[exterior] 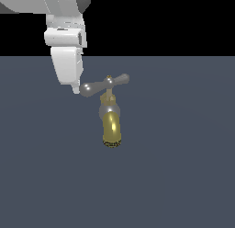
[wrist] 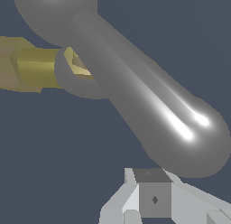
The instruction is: Turn on the faucet by rotating a designated handle.
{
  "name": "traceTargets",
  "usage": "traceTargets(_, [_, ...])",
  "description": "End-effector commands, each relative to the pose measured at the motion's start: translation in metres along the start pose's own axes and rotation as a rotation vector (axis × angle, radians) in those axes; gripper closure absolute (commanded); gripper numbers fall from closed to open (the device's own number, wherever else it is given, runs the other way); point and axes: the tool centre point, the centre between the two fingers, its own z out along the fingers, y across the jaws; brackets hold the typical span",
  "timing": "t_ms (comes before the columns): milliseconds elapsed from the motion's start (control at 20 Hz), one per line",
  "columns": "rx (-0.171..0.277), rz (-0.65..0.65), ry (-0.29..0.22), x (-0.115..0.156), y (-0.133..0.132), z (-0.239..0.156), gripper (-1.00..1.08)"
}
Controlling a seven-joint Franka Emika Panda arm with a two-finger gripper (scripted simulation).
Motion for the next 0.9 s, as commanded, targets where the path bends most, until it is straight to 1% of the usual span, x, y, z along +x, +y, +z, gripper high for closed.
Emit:
traceTargets(0, [-0.003, 0.022, 0.003, 0.018, 0.008, 0.0, 1.08])
traceTargets(750, [-0.007, 0.024, 0.003, 0.048, 0.05, 0.0, 1.08])
traceTargets(800, [-0.007, 0.024, 0.003, 0.048, 0.05, 0.0, 1.08])
traceTargets(850, [-0.006, 0.0, 0.002, 0.034, 0.047, 0.0, 1.08])
